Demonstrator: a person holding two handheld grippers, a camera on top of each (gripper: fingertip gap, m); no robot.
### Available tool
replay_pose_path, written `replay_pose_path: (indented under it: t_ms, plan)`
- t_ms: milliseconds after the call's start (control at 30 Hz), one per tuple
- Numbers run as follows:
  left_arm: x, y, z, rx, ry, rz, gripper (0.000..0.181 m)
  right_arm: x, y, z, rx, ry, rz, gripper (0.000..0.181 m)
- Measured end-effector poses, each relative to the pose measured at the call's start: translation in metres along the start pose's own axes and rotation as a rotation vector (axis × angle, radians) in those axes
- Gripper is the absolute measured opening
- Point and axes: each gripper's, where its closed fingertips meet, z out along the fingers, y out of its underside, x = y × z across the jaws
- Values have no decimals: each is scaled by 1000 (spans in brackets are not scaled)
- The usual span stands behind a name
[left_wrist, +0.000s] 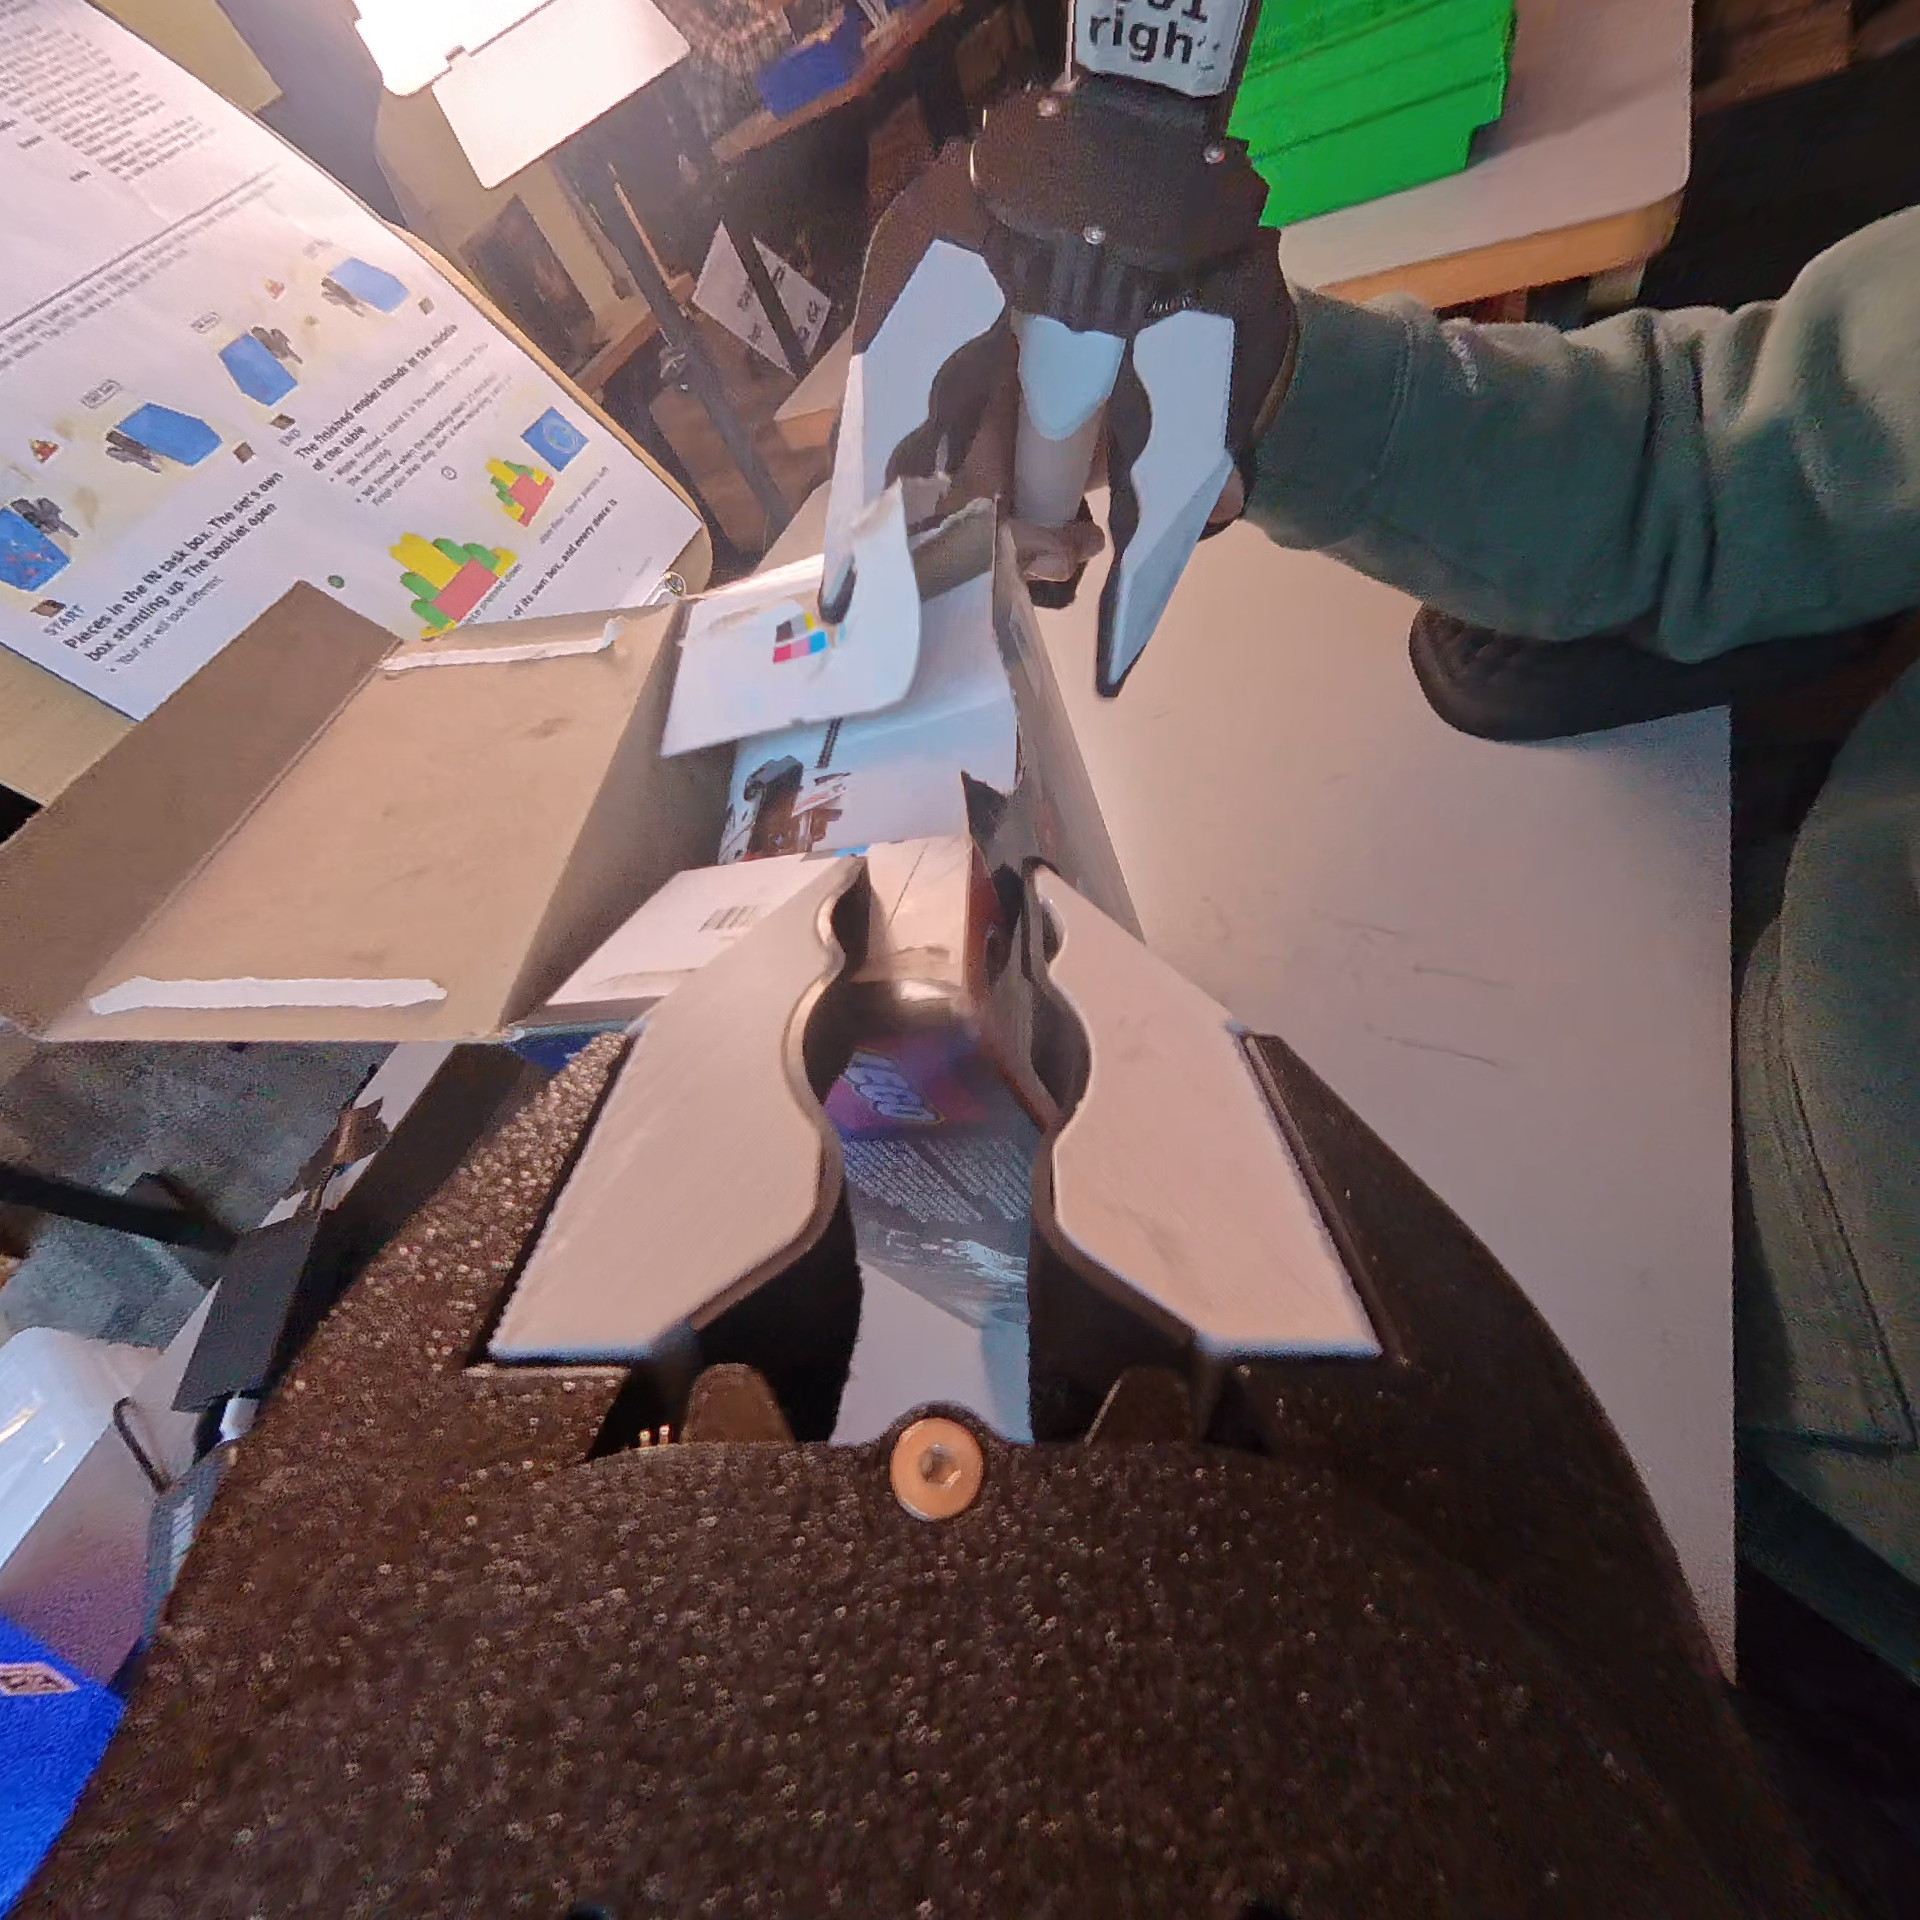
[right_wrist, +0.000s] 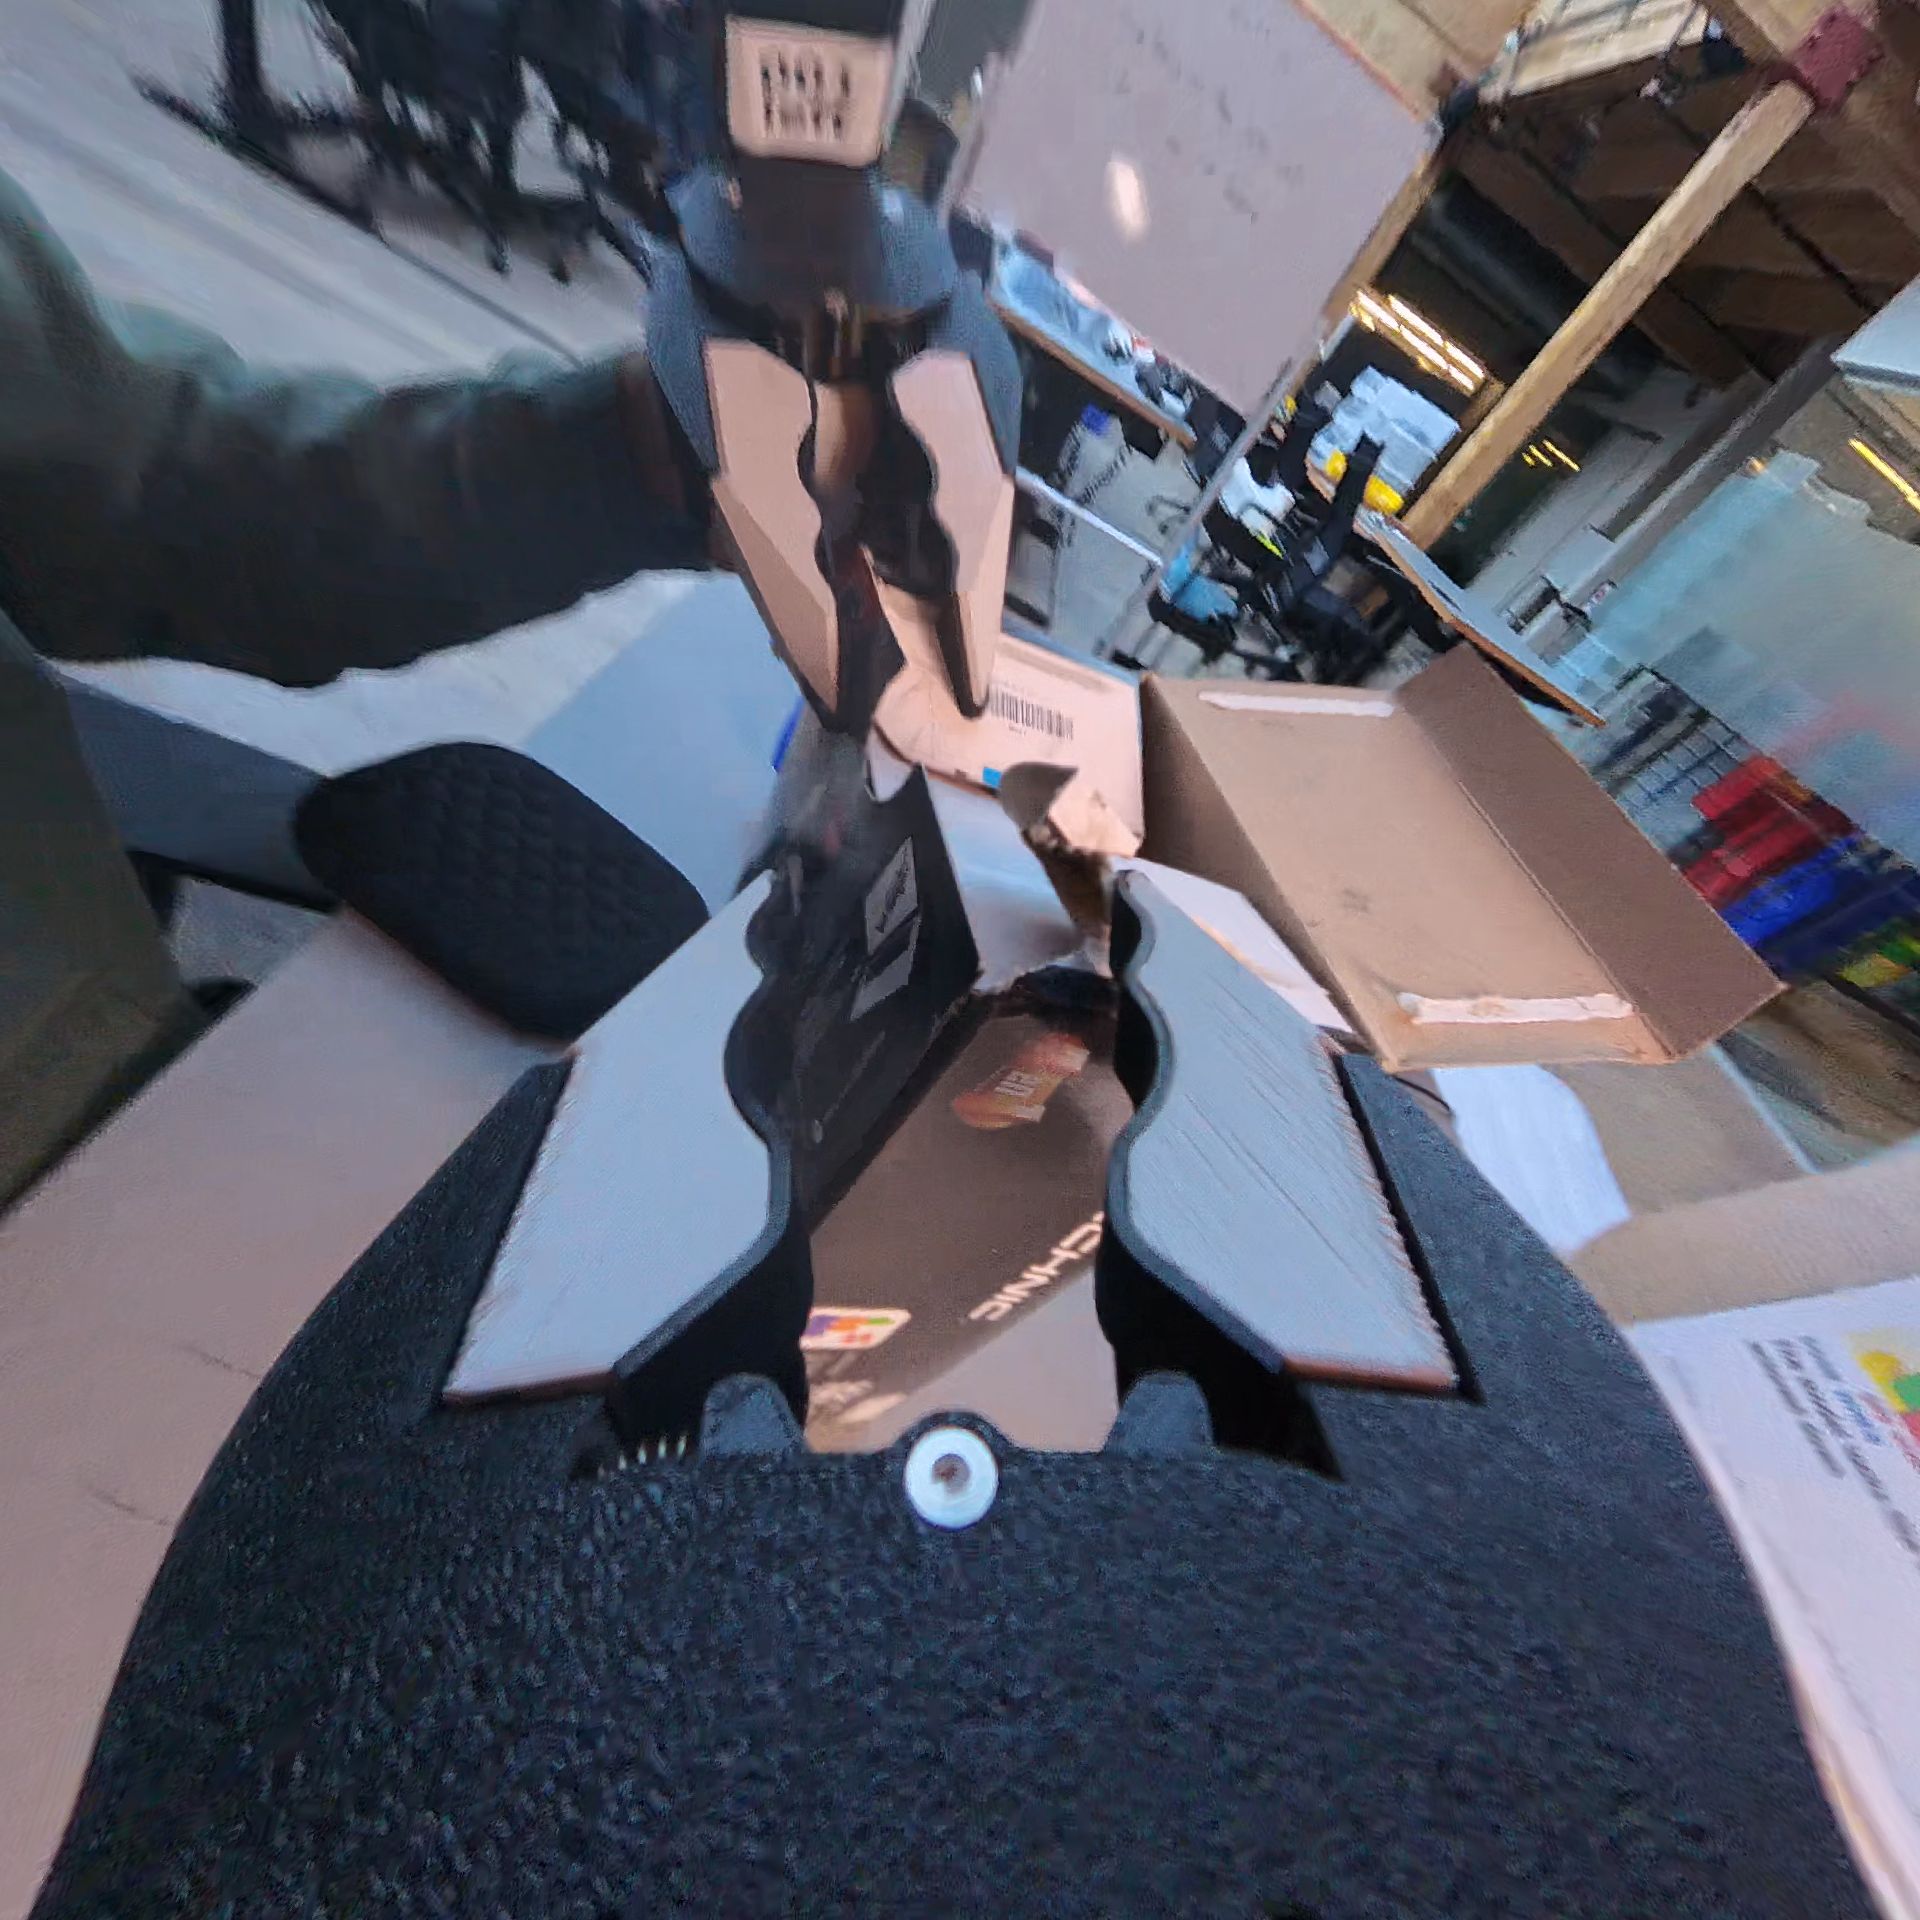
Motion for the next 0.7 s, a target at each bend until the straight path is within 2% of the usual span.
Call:
replay_pose_path:
  t_ms: [67,133,200,267,333,433,467,500,567,600,633,700]
  plan:
    - [-5,1,-1,28,11,-15,26,7,-15,-16,134,-38,119,60]
    - [-3,-1,-2,68,65,-24,23,29,-20,-35,235,5,221,60]
    - [-1,-3,-1,89,100,-9,22,64,-7,-50,290,108,385,60]
    - [0,-4,0,100,120,21,21,91,24,-53,290,150,612,66]
    - [2,-6,2,117,147,38,20,95,42,-44,359,37,832,80]
    - [1,-8,7,144,184,57,18,97,48,-23,467,-130,1062,92]
    - [1,-9,9,155,197,61,18,99,48,-17,470,-137,1069,91]
    - [0,-10,13,162,208,61,18,103,45,-15,490,-123,1052,81]
    - [-3,-13,20,180,226,58,18,109,26,-27,588,-106,992,48]
    - [-4,-14,24,191,235,51,19,111,18,-35,609,-73,944,39]
    - [-5,-16,27,205,245,35,21,110,11,-44,611,-35,855,24]
    - [-12,-19,35,233,228,-8,22,101,-1,-60,566,30,664,14]
